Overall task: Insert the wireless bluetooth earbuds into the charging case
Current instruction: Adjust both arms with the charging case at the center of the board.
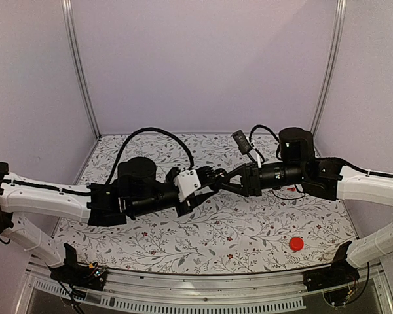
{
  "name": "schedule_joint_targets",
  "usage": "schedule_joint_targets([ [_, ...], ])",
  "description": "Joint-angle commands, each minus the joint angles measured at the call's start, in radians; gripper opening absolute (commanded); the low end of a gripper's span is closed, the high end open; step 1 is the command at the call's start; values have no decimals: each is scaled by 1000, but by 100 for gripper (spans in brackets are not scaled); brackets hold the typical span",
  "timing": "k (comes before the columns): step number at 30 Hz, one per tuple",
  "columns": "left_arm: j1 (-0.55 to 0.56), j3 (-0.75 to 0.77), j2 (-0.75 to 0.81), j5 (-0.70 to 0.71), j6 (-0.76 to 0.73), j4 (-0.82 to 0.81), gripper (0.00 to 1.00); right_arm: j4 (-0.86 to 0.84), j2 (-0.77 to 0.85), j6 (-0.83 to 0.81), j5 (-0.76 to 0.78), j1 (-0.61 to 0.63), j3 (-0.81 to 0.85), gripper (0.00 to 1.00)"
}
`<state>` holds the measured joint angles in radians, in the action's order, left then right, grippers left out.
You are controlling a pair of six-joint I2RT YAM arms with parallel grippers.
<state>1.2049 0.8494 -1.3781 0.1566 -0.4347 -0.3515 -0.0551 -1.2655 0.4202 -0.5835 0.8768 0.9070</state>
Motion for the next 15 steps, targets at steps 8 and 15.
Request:
schedule_joint_targets([
  [8,14,4,15,12,-47,17,36,52,-3,-24,-16,-12,21,18],
  [15,13,2,17,16,-35,13,60,30,3,-29,-36,-19,16,16],
])
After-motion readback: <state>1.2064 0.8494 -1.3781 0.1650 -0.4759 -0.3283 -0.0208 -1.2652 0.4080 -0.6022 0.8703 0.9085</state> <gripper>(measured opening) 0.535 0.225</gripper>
